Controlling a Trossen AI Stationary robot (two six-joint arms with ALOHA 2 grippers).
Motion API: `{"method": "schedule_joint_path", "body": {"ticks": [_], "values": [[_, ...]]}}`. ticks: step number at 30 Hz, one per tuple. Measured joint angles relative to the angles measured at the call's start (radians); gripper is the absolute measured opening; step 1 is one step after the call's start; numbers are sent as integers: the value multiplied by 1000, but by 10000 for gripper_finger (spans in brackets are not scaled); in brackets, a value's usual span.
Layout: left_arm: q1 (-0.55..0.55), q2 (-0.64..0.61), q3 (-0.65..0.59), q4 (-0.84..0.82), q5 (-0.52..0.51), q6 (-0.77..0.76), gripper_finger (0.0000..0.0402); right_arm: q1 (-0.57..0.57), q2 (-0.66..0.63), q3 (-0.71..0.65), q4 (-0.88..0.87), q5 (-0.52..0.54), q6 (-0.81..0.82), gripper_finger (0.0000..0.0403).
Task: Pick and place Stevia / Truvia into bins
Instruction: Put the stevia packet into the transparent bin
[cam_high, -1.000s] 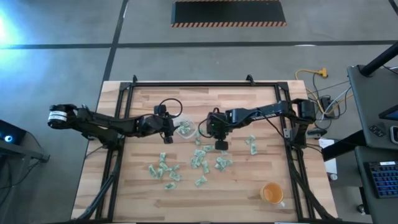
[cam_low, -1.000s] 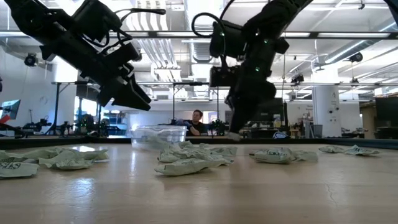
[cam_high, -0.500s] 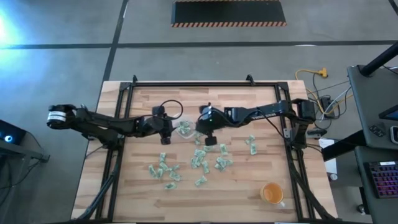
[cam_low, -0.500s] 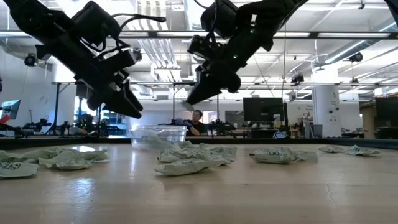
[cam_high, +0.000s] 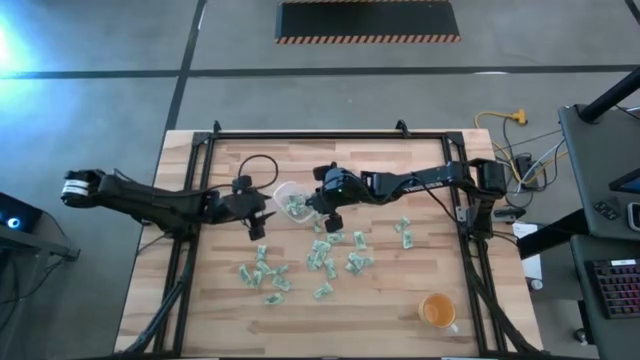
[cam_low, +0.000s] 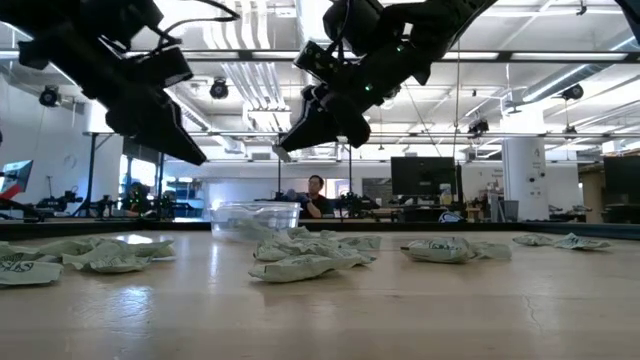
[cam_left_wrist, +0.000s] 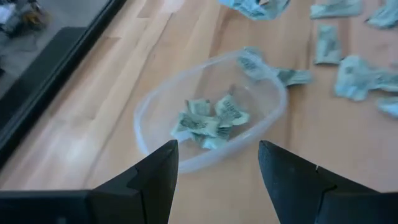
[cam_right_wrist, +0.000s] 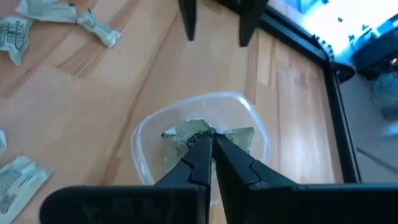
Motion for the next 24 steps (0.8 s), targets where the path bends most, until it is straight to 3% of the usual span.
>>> {"method": "schedule_joint_path", "body": {"ticks": [4, 10, 18, 24], "values": [[-25, -30, -8, -29, 49, -62, 206, -2, 0, -9, 32, -8, -28, 9], [-48, -29, -11, -57, 123, -110, 206, -40, 0, -40, 121, -102, -16, 9], [-80, 15, -12, -64, 296, -132, 206, -83, 0, -63, 154, -141, 45, 9], [-92, 44, -13, -67, 307, -132, 206, -83, 59, -58, 246, -198, 47, 9]]}}
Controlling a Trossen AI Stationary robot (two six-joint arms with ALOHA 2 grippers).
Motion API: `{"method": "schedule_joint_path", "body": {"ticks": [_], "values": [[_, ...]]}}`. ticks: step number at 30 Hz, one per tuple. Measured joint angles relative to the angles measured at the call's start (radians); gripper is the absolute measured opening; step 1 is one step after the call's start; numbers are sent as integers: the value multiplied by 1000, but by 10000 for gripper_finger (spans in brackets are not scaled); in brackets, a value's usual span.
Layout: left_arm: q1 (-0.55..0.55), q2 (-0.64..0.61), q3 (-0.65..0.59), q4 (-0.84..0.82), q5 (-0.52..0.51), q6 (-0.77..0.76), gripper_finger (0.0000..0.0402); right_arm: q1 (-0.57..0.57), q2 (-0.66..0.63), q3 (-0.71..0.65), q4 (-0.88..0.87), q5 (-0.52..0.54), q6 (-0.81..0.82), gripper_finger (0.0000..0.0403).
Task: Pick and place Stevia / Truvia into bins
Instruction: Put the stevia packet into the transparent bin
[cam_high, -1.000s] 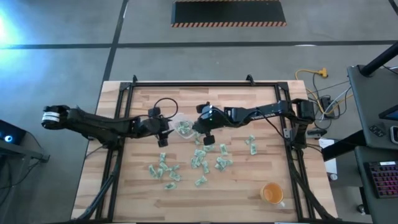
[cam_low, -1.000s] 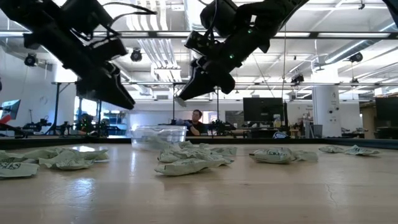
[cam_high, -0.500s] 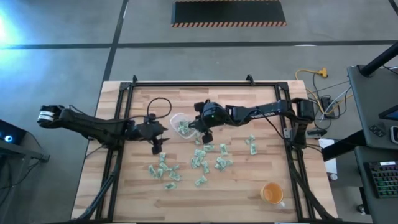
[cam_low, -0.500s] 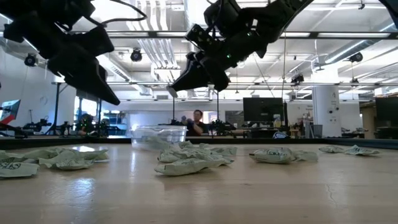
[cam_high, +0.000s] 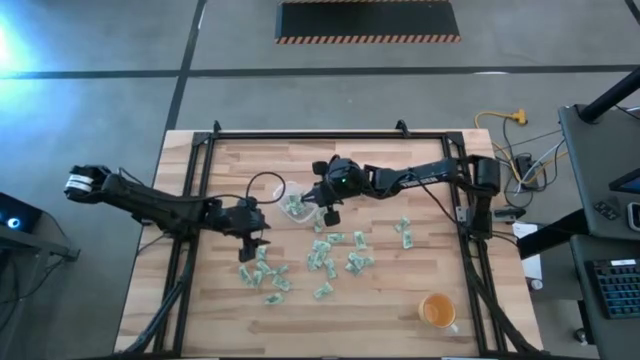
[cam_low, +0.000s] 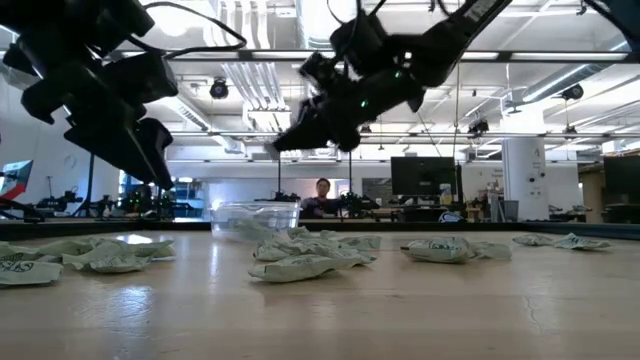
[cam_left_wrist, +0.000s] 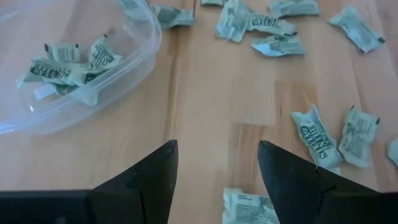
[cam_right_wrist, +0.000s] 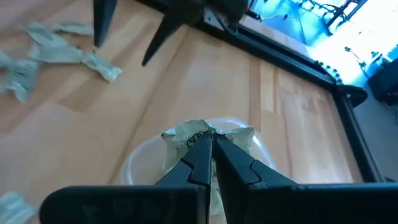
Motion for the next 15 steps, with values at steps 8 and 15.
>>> {"method": "schedule_joint_path", "body": {"ticks": [8, 15], "values": [[0, 11, 0, -14, 22, -3, 206, -3, 107, 112, -20, 94, -14, 9], [0, 14, -5, -14, 24, -25, 206, -13, 134, 168, -127, 99, 26, 26]]}}
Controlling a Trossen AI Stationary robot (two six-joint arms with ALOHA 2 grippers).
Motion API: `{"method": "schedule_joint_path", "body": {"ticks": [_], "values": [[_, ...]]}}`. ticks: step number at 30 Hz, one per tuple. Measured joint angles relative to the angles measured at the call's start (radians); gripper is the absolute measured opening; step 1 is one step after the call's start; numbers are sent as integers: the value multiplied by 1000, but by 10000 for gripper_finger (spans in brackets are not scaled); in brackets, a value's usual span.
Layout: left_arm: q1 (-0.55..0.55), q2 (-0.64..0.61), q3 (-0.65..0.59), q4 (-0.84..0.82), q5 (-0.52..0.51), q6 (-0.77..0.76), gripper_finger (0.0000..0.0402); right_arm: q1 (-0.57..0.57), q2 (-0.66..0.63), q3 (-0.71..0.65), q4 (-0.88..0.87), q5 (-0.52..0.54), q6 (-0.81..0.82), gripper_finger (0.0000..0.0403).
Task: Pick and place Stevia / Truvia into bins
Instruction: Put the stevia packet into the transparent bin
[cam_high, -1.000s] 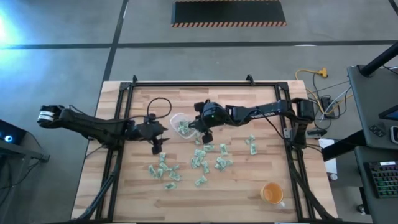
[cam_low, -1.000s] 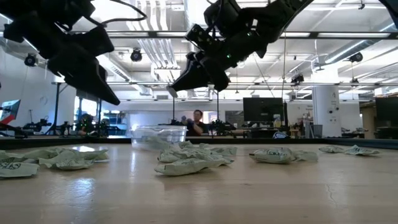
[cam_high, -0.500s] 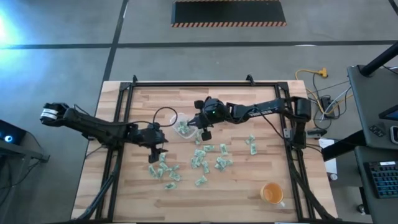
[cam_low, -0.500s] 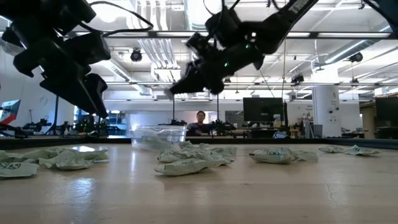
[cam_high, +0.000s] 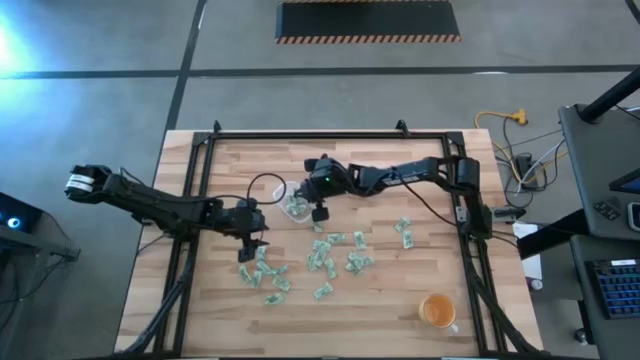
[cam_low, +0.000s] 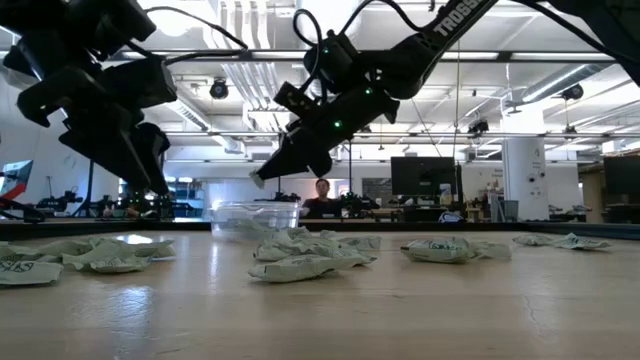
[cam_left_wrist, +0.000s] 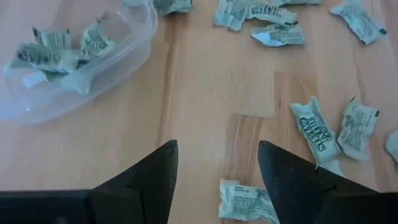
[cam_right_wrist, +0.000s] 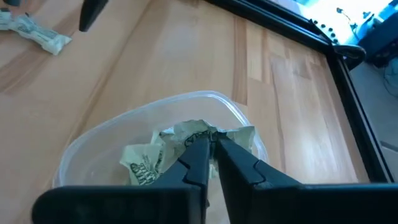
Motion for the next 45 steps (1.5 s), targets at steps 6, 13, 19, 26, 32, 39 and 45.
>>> {"method": "schedule_joint_path", "body": {"ticks": [6, 13, 19, 26, 32, 39, 45], "values": [[0, -1, -11, -14, 10, -9, 206, -1, 0, 8, -29, 1, 1, 80], [-14, 8, -22, -51, 20, -80, 206, -1, -72, 6, -154, 29, -20, 123], [-68, 56, -25, -54, 24, -139, 206, 0, -155, 0, -349, 20, 6, 130], [-115, 152, -25, -27, 22, -184, 205, 3, -187, -25, -454, -13, 20, 120], [-119, 211, -11, -8, 17, -176, 205, 3, -187, -31, -495, -34, 24, 109], [-118, 186, -11, -3, 20, -153, 192, 2, -187, -32, -505, -35, 24, 99], [-118, 182, -11, 0, 20, -124, 133, 2, -187, -32, -521, -35, 25, 91]]}}
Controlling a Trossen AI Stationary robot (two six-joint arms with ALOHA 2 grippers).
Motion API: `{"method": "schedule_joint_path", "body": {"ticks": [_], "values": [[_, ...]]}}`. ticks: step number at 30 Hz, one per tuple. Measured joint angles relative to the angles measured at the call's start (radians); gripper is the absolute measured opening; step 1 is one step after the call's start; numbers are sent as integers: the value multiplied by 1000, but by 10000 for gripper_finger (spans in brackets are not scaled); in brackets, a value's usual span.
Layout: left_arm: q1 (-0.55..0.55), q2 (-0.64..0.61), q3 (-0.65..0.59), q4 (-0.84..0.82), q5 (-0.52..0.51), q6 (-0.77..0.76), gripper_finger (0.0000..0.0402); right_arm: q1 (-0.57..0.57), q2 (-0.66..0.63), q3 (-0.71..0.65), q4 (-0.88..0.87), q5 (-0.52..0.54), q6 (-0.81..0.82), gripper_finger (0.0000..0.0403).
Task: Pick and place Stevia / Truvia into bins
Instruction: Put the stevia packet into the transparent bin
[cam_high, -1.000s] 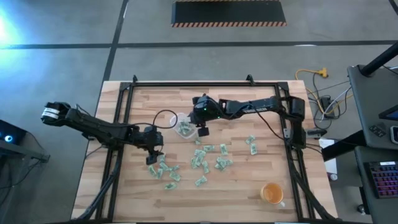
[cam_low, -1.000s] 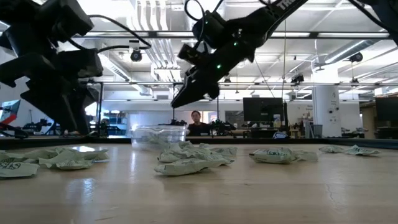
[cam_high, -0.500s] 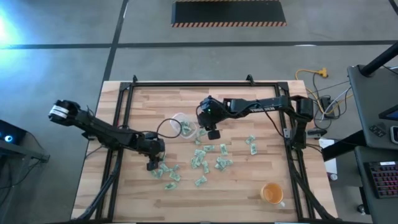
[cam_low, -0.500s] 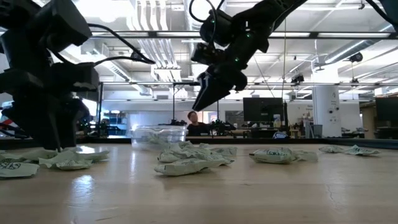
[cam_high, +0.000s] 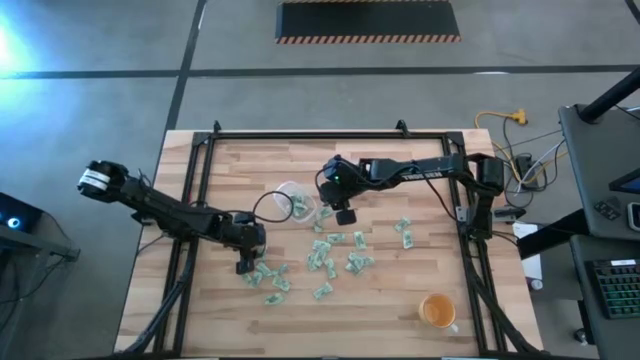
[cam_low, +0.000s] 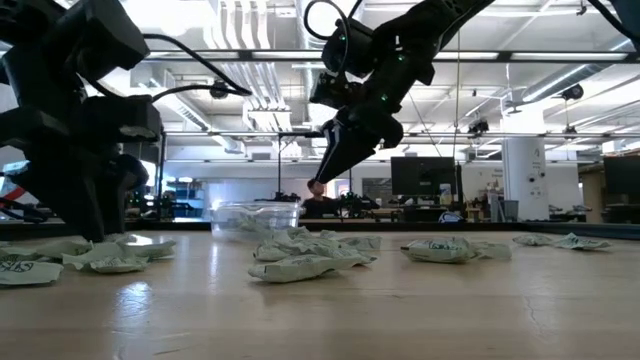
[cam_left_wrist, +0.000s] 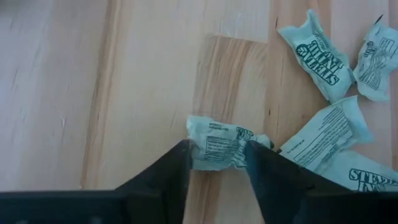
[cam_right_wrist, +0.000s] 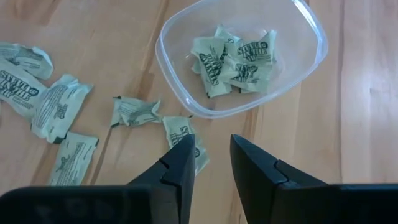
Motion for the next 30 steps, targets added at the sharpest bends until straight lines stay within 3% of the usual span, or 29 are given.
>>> {"method": "schedule_joint_path", "body": {"ticks": [11, 16, 26, 30], "values": [[1, 0, 0, 1, -1, 29, 20, 0, 0, 0, -1, 0, 2, 75], [1, -1, 17, 1, -8, 75, 3, 0, 0, 0, -17, 0, 2, 71], [1, -7, 68, 8, -223, 226, 6, -1, -6, 1, -188, 8, 64, 68], [1, -8, 84, 50, -368, 326, 6, 1, -8, 2, -219, 8, 114, 65]]}}
